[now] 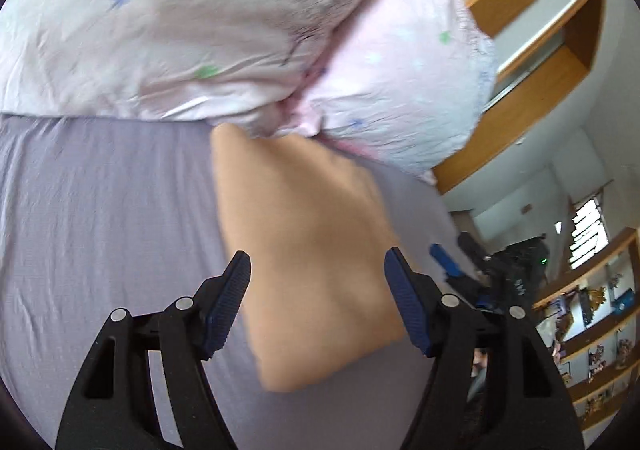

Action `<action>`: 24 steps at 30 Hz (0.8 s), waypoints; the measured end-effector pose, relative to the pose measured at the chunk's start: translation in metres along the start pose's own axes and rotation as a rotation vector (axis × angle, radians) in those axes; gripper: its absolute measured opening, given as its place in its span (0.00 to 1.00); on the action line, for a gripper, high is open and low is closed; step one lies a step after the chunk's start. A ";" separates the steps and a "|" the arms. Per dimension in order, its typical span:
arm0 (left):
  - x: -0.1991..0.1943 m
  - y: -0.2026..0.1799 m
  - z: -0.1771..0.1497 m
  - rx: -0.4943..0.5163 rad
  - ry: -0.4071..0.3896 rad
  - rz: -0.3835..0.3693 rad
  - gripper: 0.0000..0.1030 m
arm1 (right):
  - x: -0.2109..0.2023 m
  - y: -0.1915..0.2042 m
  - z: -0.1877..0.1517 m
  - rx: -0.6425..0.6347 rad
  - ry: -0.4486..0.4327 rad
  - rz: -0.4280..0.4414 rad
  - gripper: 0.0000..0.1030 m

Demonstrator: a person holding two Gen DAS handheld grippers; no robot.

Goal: Fold small clothes

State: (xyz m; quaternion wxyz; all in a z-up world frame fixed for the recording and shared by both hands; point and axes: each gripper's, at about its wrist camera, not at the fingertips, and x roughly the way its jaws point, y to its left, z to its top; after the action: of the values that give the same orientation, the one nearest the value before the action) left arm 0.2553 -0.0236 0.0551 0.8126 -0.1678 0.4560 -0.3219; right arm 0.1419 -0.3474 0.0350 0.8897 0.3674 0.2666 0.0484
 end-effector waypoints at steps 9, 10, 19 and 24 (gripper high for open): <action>0.069 0.037 0.004 -0.125 0.141 -0.012 0.70 | 0.064 -0.031 0.003 0.148 0.290 -0.047 0.80; 0.073 0.038 0.004 -0.130 0.138 -0.019 0.70 | 0.065 -0.030 0.002 0.145 0.292 -0.046 0.79; 0.046 0.044 0.003 -0.081 0.028 -0.044 0.39 | 0.081 0.005 -0.013 0.062 0.301 0.101 0.24; -0.021 0.073 -0.011 -0.024 -0.101 0.058 0.40 | 0.119 0.054 -0.045 -0.083 0.424 0.134 0.30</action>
State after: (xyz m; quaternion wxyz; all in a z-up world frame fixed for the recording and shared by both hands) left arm 0.2652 0.0444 0.0217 0.8416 -0.1803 0.4228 -0.2837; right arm 0.2268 -0.2467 -0.0073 0.8230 0.3289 0.4204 0.1945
